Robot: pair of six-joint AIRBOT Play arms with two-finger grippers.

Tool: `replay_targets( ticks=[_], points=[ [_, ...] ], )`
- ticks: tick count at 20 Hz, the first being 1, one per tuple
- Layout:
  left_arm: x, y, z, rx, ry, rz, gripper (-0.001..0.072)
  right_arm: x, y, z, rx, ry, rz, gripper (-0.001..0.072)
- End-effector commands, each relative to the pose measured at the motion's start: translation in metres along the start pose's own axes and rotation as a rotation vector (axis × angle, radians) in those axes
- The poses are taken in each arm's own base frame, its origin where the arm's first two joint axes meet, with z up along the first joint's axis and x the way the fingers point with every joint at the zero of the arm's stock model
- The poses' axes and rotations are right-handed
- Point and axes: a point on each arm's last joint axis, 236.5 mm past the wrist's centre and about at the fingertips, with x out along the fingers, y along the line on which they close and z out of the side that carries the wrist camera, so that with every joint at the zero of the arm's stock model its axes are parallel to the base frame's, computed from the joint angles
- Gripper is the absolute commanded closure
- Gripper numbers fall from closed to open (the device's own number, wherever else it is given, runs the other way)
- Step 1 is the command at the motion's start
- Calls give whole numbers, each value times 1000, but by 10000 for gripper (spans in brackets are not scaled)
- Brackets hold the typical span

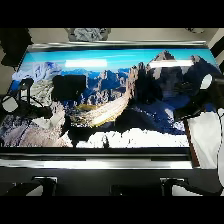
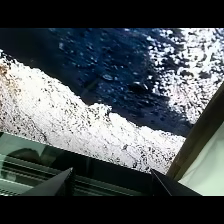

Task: Fold the shirts.

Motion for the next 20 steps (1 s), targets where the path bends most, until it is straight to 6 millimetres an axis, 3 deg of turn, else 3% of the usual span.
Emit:
replay_targets(
  ticks=[1,6,11,12,13,15,17,18,19,20],
  points=[
    [0,0,0,1,0,0,96,0,0,0,0,1,1,139],
    [0,-1,3,0,-13,-2,96,0,0,0,1,-1,1,140],
    [4,-17,39,-30,-151,-73,96,0,-4,9,2,-39,-17,140],
    [4,-25,47,-50,-182,-110,94,-1,-7,18,14,-78,-29,140],
    [4,-28,65,-90,-247,-127,26,-1,-11,26,22,-112,-43,139],
    [4,-19,107,-313,-378,-160,-13,-4,-18,41,54,-178,-73,137],
    [21,0,136,-560,-384,-209,-13,-6,-23,50,138,-219,-82,135],
    [40,4,140,-628,-321,-233,-13,-7,-24,52,161,-231,-84,94],
    [60,3,136,-693,-231,-263,-13,-7,-25,54,173,-240,-86,4],
    [84,-4,128,-768,-119,-308,-13,-8,-26,56,172,-248,-90,2]
  ],
)
